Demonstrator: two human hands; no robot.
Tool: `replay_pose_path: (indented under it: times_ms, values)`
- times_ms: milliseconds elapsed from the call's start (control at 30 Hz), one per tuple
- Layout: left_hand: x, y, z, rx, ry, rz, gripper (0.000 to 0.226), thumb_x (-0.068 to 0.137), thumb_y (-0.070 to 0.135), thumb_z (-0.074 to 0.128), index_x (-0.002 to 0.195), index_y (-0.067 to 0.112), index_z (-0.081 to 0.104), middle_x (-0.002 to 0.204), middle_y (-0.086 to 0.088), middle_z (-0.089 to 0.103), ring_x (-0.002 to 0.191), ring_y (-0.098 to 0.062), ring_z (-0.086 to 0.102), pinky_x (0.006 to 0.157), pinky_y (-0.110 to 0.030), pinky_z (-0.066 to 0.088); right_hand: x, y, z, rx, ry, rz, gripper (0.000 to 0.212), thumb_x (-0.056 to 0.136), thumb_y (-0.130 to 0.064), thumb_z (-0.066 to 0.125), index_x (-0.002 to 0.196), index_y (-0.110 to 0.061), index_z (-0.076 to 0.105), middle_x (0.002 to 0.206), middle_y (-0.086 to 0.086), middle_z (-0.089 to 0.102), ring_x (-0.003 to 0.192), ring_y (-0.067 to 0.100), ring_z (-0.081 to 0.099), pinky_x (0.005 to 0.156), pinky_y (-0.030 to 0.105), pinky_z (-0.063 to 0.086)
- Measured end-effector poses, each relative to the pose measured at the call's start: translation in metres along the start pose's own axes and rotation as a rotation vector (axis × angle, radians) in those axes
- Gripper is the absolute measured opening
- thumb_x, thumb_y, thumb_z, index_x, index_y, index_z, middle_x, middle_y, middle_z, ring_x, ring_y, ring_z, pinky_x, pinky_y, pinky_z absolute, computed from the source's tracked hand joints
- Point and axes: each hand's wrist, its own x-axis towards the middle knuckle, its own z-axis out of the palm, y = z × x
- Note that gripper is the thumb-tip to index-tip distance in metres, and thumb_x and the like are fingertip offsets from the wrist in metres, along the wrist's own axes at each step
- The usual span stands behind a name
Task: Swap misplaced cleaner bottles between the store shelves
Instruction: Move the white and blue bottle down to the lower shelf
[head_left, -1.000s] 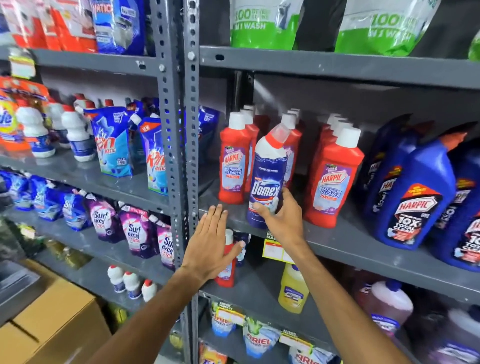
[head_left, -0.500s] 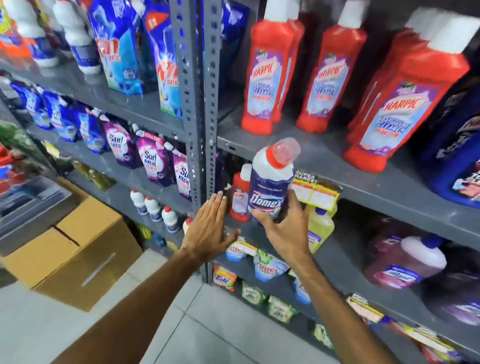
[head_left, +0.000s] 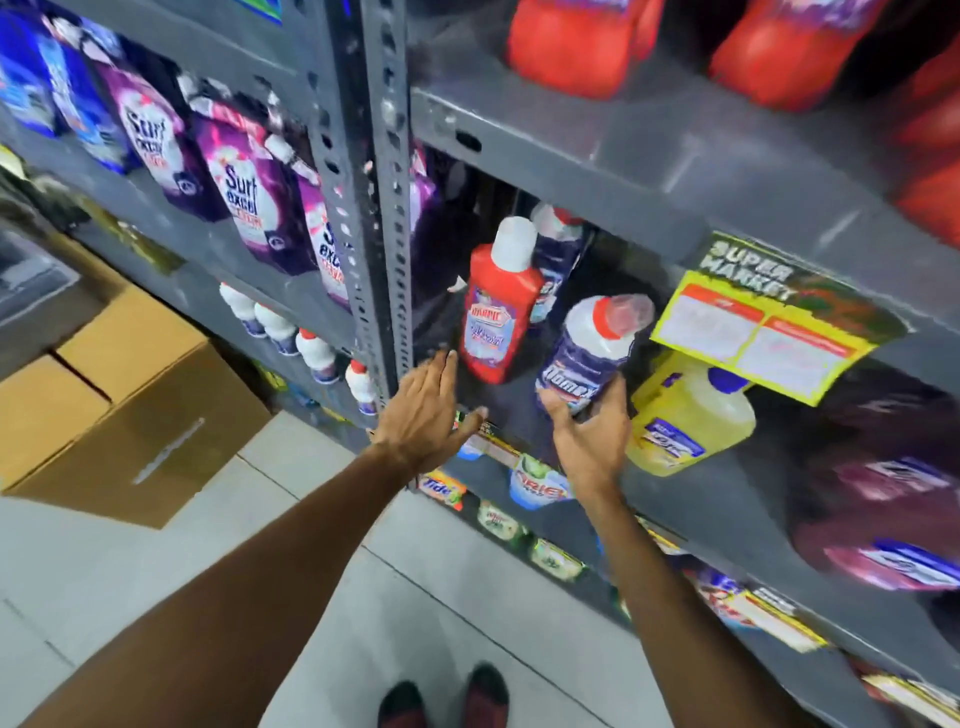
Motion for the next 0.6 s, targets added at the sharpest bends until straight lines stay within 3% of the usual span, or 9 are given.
replay_pose_path:
  times_ms: [167, 267, 467, 600]
  values:
    - [0.011, 0.001, 0.021, 0.049, -0.023, -0.046, 0.099, 0.1, 0.071, 0.021, 0.157, -0.01, 0.024, 0.165, -0.032, 0.029, 0.153, -0.042, 0.032, 0.125, -0.05, 0.027, 0.031, 0.023, 0.008, 0.006, 0.046, -0.011, 0.055, 0.077, -0.029, 0.089, 0.118, -0.045, 0.057, 0.118, 0.0, 0.076, 0.105, 0.023, 0.075, 0.095, 0.055, 0.058]
    - [0.009, 0.002, 0.026, 0.089, -0.012, -0.055, 0.098, 0.102, 0.071, 0.02, 0.158, -0.009, 0.025, 0.166, -0.03, 0.028, 0.153, -0.042, 0.031, 0.126, -0.051, 0.026, 0.039, 0.028, 0.009, -0.01, 0.057, -0.016, 0.056, 0.078, -0.024, 0.09, 0.121, -0.035, 0.057, 0.118, 0.002, 0.076, 0.105, 0.025, 0.075, 0.094, 0.057, 0.058]
    - [0.006, 0.007, 0.028, 0.153, 0.002, -0.056, 0.097, 0.103, 0.072, 0.012, 0.161, -0.005, 0.02, 0.17, -0.026, 0.019, 0.158, -0.038, 0.021, 0.127, -0.046, 0.009, 0.042, 0.036, 0.009, -0.005, 0.027, -0.018, 0.057, 0.081, -0.02, 0.09, 0.124, -0.033, 0.054, 0.124, 0.006, 0.073, 0.112, 0.023, 0.073, 0.093, 0.053, 0.061]
    - [0.006, 0.006, 0.028, 0.161, 0.003, -0.058, 0.097, 0.102, 0.073, 0.008, 0.162, -0.003, 0.014, 0.172, -0.023, 0.011, 0.16, -0.035, 0.013, 0.127, -0.043, 0.002, 0.037, 0.037, 0.01, 0.047, 0.022, -0.013, 0.061, 0.082, -0.022, 0.09, 0.132, -0.024, 0.055, 0.127, 0.001, 0.073, 0.116, 0.018, 0.071, 0.095, 0.042, 0.061]
